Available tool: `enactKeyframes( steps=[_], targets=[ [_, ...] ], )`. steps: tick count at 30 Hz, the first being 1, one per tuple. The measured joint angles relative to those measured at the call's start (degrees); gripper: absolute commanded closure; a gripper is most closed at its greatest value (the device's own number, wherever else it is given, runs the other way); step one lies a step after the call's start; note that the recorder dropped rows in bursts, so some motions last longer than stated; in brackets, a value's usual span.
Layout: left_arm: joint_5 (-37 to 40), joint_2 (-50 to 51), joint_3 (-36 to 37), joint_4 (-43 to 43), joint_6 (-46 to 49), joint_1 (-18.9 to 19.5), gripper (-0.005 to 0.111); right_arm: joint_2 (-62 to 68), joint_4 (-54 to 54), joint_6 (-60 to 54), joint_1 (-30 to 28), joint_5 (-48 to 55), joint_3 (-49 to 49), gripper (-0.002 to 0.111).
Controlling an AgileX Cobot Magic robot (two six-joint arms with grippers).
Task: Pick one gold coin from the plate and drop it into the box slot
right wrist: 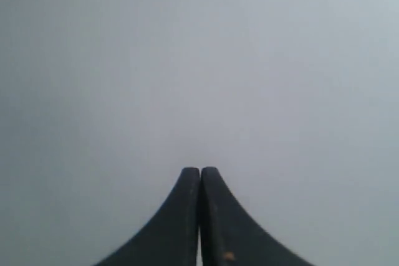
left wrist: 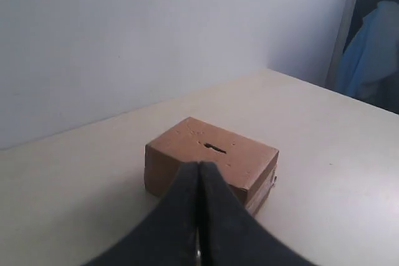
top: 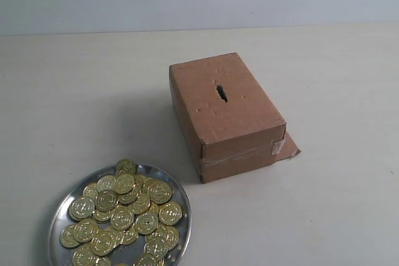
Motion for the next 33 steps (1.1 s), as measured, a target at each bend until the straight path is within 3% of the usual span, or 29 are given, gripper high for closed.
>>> enactKeyframes(
  steps=[2, 6, 8, 11, 16, 18, 20, 25, 33],
  targets=[
    [0.0, -1.4, 1.95, 0.0, -1.93, 0.0, 0.107, -1.42, 0.13, 8.21, 0.0, 7.54, -3.99, 0.108],
    [-1.49, -1.76, 2.5, 0.0, -2.91, 0.0, 0.107, 2.3, -0.04, 25.33, 0.0, 41.08, -10.31, 0.108],
    [-1.77, -1.76, 2.5, 0.0, -5.45, 0.0, 0.107, 6.77, -10.1, 38.39, 0.0, 55.62, -11.05, 0.108],
    [-1.64, -1.76, 2.5, 0.0, -9.75, 0.0, 0.107, 12.85, -39.09, 59.32, 0.0, 67.0, -11.19, 0.108],
    [2.77, -1.76, 2.91, 0.0, -15.04, 0.0, 0.107, 21.28, -110.96, 103.06, 0.0, 76.8, -9.03, 0.108],
    [5.08, -1.76, 4.51, 0.32, -17.38, 0.0, 0.107, 21.04, -133.14, 119.99, 0.0, 77.89, -7.47, 0.108],
    [5.51, -1.76, 6.81, 0.32, -19.11, 0.0, 0.107, 18.49, -145.43, 131.05, 0.0, 77.11, -6.31, 0.108],
    [-1.24, -1.76, 11.1, 5.03, -22.06, 0.0, 0.107, 5.05, -153.96, 137.46, 0.0, 72.62, -1.5, 0.108],
    [-14.08, -1.66, 21.21, 21.21, -33.98, 0.0, 0.107, -19.39, -151.18, 138.49, 0.0, 70.07, 11.44, 0.108]
  ],
)
